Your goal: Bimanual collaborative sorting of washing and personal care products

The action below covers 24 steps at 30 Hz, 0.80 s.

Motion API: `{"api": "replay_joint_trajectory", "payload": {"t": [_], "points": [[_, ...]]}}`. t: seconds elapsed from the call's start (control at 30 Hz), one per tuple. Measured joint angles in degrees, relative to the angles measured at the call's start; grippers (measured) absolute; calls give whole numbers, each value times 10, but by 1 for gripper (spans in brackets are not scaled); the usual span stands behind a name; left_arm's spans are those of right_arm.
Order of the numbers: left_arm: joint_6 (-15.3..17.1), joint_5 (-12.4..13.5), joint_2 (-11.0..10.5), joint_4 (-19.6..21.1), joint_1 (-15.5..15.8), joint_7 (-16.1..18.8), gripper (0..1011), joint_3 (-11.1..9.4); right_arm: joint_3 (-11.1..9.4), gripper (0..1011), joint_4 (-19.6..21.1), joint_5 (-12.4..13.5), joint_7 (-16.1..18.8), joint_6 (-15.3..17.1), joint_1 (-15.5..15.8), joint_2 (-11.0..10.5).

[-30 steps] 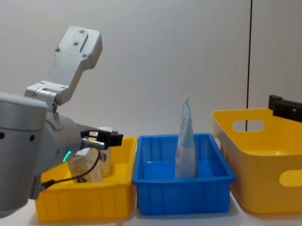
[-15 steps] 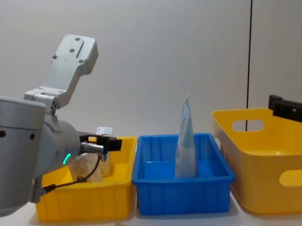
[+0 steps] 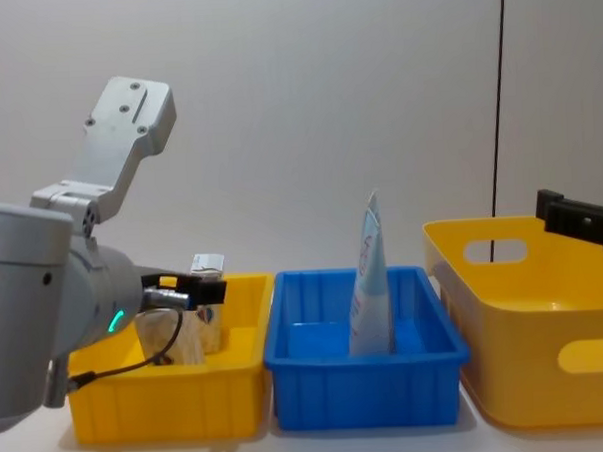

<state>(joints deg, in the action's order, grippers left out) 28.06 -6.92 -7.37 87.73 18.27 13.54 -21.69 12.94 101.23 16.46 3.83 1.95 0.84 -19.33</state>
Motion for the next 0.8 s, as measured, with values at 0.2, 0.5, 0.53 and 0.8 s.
{"api": "replay_joint_trajectory", "payload": {"t": [0.2,0.5,0.53,0.8], "points": [[-2,3,-1,-11,0,-2,1001,5,0,1000,0,0,0,0,0,0],[-10,2,1,-31,0,-9,1001,12,0,1000,0,0,0,0,0,0],[-12,1,2,-35,0,-10,1001,14,0,1000,0,0,0,0,0,0],[-25,-4,8,-58,5,-20,1001,21,0,1000,0,0,0,0,0,0]]}}
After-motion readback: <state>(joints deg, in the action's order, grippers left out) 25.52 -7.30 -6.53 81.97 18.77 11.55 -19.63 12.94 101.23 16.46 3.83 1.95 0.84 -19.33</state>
